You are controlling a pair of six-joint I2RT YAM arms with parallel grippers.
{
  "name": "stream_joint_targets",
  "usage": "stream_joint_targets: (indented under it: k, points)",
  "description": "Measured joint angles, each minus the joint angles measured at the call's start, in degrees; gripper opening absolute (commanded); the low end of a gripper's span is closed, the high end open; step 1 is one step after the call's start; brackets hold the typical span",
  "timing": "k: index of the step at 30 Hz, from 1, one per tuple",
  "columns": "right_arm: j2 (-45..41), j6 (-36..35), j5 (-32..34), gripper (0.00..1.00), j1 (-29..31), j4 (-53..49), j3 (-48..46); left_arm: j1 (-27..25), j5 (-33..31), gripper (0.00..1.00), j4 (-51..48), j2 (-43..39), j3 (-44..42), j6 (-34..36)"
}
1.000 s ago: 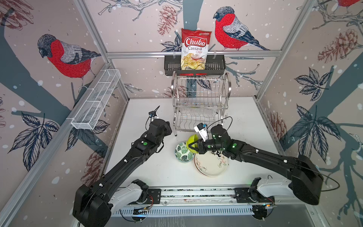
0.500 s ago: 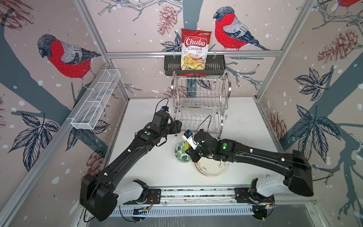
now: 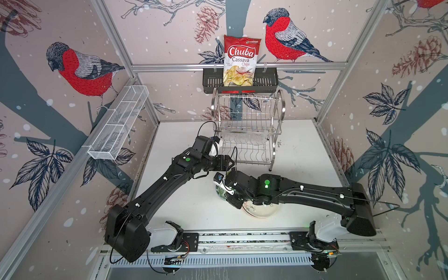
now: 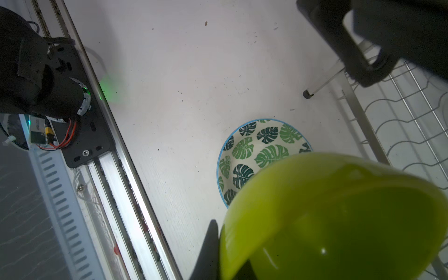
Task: Unload the mixed dishes from the dish rack
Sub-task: 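Lower the lime-green bowl onto the stack with the right gripper while the left draws back, then open the right gripper and lift it off the lime-green bowl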
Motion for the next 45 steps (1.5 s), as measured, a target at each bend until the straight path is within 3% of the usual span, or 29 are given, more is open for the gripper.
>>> stream_joint_targets:
  k: [9, 14, 18, 22, 25, 27, 30, 31, 34, 35, 39, 45]
  points:
    - [3.2, -4.9, -3.2, 0.00, -0.8, -7.7, 6.7, -0.1, 1.9, 0.72, -4.7, -0.7, 0.5, 2.0]
    - [4.4, -7.2, -3.6, 0.00, -1.9, -10.2, 10.0, -0.8, 1.5, 0.53, -7.1, -1.3, 0.5, 3.5]
    - [6.0, -7.6, -3.6, 0.00, -2.1, -11.7, 12.5, -0.9, 1.5, 0.47, -7.2, -1.1, -0.1, 3.5]
    - [7.4, -8.8, -3.2, 0.00, -2.1, -12.6, 13.6, -2.1, 1.2, 0.19, -7.0, -0.5, -0.5, 3.1]
    - [7.7, -11.4, -2.9, 0.00, -2.1, -11.9, 14.3, -2.9, -1.8, 0.05, -8.5, 0.1, -0.8, 7.0]
    - [8.0, -12.1, -2.3, 0.00, -2.1, -12.0, 14.2, -3.0, -3.0, 0.00, -9.6, 0.2, -0.9, 7.7]
    - [8.1, -12.0, -1.7, 0.00, -2.2, -11.9, 13.7, -3.0, -3.5, 0.00, -9.7, 0.2, -1.0, 7.6]
    - [8.1, -11.9, -1.6, 0.04, -2.2, -11.6, 13.4, -3.0, -3.7, 0.00, -9.7, 0.2, -1.2, 7.2]
    - [7.7, -11.5, -1.5, 0.50, -2.3, -10.1, 12.0, -3.0, -4.2, 0.00, -9.6, 0.2, -1.7, 5.9]
    - [7.3, -11.1, -1.7, 0.58, -2.4, -9.4, 11.4, -3.0, -4.3, 0.00, -9.5, 0.2, -1.8, 4.8]
    - [4.7, -8.8, -4.2, 0.65, -3.5, -5.9, 8.4, -3.0, -4.5, 0.00, -8.4, 0.2, -3.1, 3.4]
    - [-5.1, -4.5, -16.5, 0.66, -9.2, 3.1, 1.2, -3.0, -6.6, 0.00, -7.5, 1.2, -6.2, 2.6]
